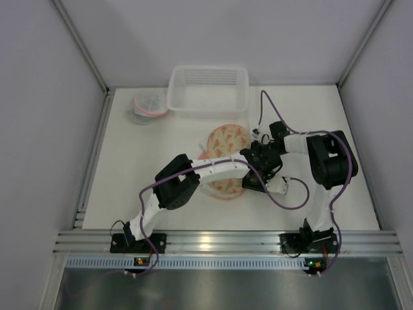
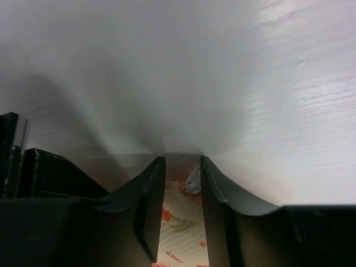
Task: Place the bra in the laundry bag and zip it closed
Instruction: Zip the zipper on the laundry bag.
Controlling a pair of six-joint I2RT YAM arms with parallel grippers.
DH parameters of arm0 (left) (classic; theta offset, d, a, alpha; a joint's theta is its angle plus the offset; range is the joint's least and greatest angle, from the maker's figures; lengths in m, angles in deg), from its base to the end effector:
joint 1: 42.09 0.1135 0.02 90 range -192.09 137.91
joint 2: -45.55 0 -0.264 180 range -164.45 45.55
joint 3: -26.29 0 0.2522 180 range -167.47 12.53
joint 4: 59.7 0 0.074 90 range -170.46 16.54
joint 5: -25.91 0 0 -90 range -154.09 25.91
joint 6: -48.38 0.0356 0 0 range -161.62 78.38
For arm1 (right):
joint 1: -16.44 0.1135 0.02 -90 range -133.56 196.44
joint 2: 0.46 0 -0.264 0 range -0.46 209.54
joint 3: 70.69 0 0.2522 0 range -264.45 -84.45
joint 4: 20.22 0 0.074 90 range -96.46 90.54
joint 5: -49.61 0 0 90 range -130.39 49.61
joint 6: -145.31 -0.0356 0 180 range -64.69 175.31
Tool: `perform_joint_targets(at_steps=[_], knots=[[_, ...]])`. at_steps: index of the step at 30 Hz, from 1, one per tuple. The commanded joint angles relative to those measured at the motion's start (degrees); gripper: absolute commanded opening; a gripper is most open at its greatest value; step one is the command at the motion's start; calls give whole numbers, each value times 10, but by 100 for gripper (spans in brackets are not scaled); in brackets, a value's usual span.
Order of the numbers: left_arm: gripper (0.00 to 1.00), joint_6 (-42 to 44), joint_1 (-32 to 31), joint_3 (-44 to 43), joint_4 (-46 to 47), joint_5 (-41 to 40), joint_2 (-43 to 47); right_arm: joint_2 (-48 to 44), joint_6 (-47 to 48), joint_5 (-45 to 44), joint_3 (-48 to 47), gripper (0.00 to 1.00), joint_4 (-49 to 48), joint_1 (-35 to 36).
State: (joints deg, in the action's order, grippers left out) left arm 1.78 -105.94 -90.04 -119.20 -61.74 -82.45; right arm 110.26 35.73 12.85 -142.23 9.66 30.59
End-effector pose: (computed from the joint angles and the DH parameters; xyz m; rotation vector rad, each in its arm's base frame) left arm 0.2036 -0.4179 0.1668 2.2779 1.6659 -0.1400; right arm 0.3256 0.1115 0.1121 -0.1225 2.7231 1.4474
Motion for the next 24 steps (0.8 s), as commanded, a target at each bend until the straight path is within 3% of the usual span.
perform_joint_targets(at_steps=[1,4,9,24], knots=[[36,6,-7,-7,-51,-31,-6,-23,7,-6,-9,0,-8,11],[29,1,-7,-3,-80,-26,0,-17,13,-9,-18,0,-4,10],[1,-2,-9,3,-108,9,3,-3,15,-10,-33,0,-4,6],[0,-6,-28,101,-112,128,80,43,103,-47,-101,0,57,-33]])
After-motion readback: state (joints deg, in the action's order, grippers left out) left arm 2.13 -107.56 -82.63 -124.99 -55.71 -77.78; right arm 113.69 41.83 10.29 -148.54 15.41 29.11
